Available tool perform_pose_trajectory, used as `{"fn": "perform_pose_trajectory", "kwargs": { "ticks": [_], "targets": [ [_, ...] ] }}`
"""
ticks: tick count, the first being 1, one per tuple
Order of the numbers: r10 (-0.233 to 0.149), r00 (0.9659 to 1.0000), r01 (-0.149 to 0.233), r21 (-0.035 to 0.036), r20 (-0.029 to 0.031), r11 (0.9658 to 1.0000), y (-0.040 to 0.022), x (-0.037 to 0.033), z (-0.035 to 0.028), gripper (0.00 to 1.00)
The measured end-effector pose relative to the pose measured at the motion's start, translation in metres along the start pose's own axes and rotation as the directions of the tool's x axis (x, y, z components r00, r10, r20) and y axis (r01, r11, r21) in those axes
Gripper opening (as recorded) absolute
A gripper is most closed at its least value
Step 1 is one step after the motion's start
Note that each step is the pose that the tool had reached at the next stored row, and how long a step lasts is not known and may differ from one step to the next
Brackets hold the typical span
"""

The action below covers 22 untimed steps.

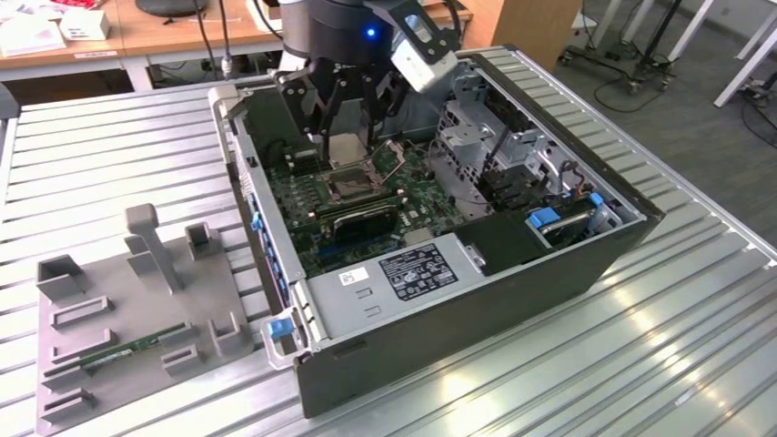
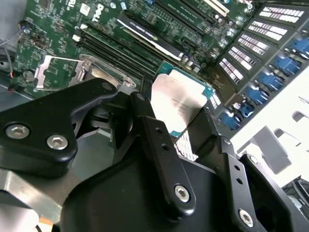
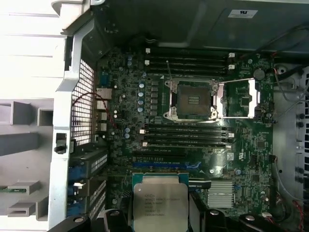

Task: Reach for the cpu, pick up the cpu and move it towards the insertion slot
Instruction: 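Pick up the cpu and move it towards the insertion slot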

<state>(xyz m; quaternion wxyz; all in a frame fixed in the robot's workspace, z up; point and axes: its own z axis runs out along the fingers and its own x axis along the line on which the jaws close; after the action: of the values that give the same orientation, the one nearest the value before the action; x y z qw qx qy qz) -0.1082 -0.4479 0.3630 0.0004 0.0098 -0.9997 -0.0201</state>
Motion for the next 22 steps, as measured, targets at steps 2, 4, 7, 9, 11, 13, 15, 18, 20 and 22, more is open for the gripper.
{"fn": "perform_pose_trajectory", "kwargs": {
  "ticks": [2,4,7,9,11,13,15,18,20,22],
  "targets": [
    [0.000,1.0000,0.000,0.0000,0.0000,1.0000,-0.0001,-0.0027,0.0000,0.54],
    [0.000,1.0000,0.000,-0.0001,0.0000,1.0000,-0.0001,-0.0045,0.0000,0.54],
    [0.000,1.0000,0.000,0.0000,0.0000,1.0000,-0.0002,-0.0067,0.0000,0.54],
    [0.000,1.0000,0.000,0.0000,0.0000,1.0000,-0.0002,-0.0077,0.0000,0.54],
    [0.000,1.0000,0.000,0.0000,0.0000,1.0000,-0.0002,-0.0084,0.0000,0.54],
    [0.000,1.0000,0.000,0.0000,0.0000,1.0000,-0.0002,-0.0091,0.0000,0.54],
    [0.000,1.0000,0.000,0.0000,0.0000,1.0000,-0.0002,-0.0096,0.0000,0.54],
    [0.000,1.0000,0.000,0.0000,0.0000,1.0000,-0.0002,-0.0111,0.0000,0.54],
    [0.000,1.0000,0.000,-0.0001,0.0000,1.0000,-0.0002,-0.0111,0.0000,0.54],
    [0.000,1.0000,0.000,0.0000,0.0000,1.0000,-0.0002,-0.0111,0.0000,0.54]
  ]
}}
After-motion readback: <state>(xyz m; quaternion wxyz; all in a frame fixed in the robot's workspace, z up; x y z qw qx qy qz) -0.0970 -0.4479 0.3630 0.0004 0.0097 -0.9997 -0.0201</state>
